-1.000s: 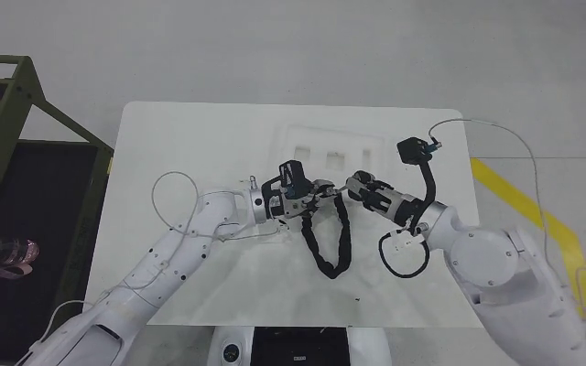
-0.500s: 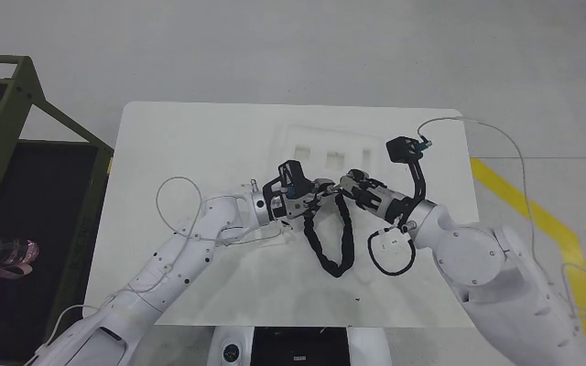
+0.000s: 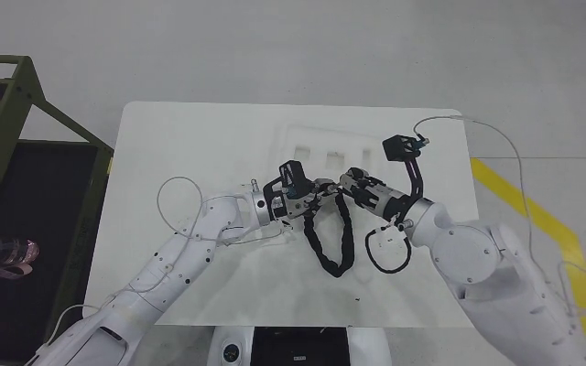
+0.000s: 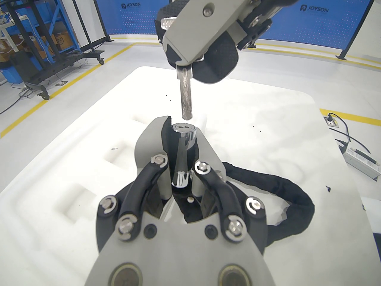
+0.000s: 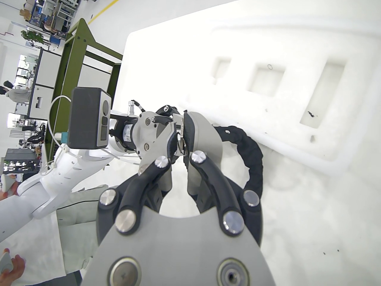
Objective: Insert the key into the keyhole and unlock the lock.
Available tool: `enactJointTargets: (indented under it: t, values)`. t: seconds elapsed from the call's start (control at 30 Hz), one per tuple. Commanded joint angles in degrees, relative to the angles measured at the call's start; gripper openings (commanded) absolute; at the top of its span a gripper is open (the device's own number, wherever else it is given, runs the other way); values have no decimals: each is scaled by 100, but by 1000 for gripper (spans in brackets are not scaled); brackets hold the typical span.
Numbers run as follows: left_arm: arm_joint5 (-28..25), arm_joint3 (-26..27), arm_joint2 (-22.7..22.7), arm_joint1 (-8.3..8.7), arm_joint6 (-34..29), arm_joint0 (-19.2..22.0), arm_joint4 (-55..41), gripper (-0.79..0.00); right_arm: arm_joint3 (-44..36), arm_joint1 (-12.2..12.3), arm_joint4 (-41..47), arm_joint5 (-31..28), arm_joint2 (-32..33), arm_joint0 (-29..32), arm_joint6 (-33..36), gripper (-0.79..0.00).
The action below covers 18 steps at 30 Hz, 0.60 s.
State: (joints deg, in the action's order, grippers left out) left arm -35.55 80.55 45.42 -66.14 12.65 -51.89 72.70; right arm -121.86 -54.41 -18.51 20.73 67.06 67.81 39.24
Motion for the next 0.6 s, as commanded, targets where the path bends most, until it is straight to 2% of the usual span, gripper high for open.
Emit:
enactJointTargets:
  t: [0.0, 0.57]
  values:
    - [0, 0, 0, 0, 0, 0, 0, -785, 25, -8, -19, -4, -6, -16, 7, -785]
    - [0, 0, 0, 0, 0, 0, 0, -785, 126, -84, -74, -45, -45, -70, 85, -785]
